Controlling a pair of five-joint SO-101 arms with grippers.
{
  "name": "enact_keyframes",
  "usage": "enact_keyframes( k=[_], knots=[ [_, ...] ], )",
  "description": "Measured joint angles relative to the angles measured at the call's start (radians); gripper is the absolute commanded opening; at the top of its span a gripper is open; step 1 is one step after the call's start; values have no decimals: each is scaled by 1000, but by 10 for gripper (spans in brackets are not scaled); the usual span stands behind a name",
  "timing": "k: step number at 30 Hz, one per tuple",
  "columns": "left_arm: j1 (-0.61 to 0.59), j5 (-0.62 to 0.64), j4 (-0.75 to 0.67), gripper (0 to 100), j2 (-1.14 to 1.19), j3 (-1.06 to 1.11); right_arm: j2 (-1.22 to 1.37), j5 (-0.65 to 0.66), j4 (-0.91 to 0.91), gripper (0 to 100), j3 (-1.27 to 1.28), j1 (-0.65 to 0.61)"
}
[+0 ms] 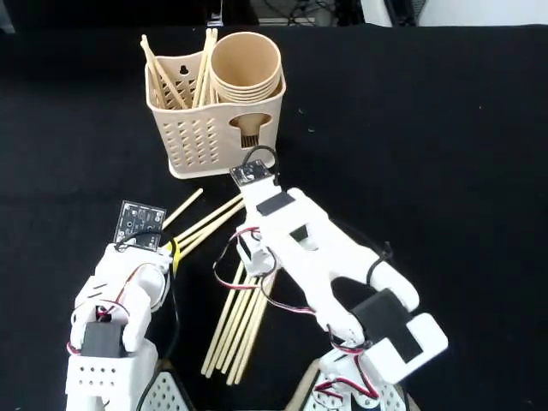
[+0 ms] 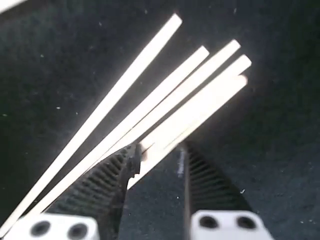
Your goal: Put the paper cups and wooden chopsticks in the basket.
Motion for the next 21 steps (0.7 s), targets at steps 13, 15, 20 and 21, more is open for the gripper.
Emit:
enact_keyframes(
  k=[13, 15, 20, 21],
  knots=[
    [0, 0, 0, 177, 0, 0, 44, -2, 8, 181, -63, -2],
    [0, 0, 0, 177, 0, 0, 44, -2, 8, 168, -63, -2],
    [0, 0, 0, 177, 0, 0, 44, 0, 17, 170, -63, 0],
    [0, 0, 0, 177, 0, 0, 44, 0, 21, 170, -63, 0]
  ],
)
